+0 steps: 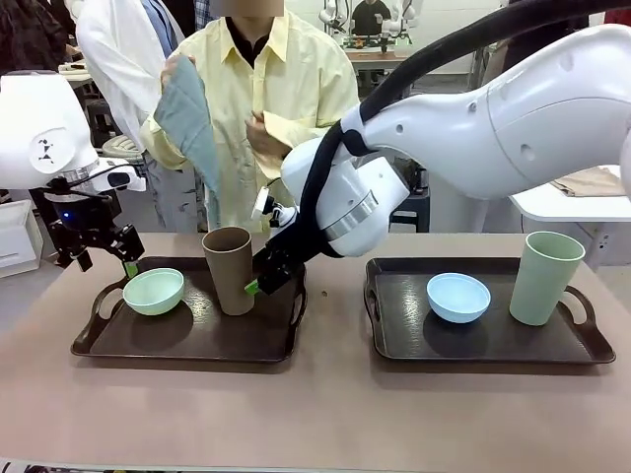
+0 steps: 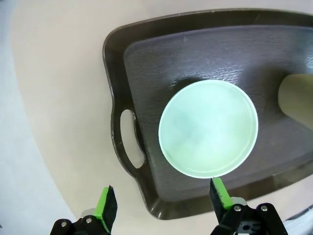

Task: Set up a tray with a mat and arrange the tableware.
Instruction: Pick up the Picnic Bowl and Reusable plastic cup from the Handle tray in front of the human's position and hold them in the air.

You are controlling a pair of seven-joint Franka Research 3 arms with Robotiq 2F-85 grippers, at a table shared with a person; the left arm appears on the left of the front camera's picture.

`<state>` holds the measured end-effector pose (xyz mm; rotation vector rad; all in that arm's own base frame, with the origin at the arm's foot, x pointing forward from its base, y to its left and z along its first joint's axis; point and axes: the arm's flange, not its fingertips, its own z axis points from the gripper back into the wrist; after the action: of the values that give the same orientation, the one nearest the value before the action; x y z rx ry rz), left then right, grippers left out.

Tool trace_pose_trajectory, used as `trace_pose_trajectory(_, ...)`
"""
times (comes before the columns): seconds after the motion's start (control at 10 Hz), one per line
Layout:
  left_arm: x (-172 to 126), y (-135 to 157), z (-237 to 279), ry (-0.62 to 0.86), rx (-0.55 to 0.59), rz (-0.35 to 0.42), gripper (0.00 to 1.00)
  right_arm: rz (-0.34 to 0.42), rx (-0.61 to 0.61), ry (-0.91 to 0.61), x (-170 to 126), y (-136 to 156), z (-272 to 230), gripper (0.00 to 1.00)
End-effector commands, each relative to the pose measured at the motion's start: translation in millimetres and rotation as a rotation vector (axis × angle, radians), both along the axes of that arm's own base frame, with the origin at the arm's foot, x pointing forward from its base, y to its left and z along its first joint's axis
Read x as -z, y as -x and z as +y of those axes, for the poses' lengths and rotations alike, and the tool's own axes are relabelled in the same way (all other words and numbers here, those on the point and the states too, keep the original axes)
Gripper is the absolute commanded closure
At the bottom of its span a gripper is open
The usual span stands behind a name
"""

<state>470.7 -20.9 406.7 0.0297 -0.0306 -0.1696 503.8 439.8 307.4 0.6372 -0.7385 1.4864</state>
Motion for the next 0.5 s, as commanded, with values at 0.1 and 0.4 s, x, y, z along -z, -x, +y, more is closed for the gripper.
trace_pose_trajectory(0.1,10.1,-2.0,0.7,-0.011,-0.015,0.008,0.00,0.005,-0.010,-0.039,8.0,-5.4,12.9,0.00)
trace_pose_trajectory(0.4,16.9,-4.9,-1.0,-0.006,-0.009,0.027,0.00,0.004,-0.019,-0.068,8.2,-8.6,23.2,0.00)
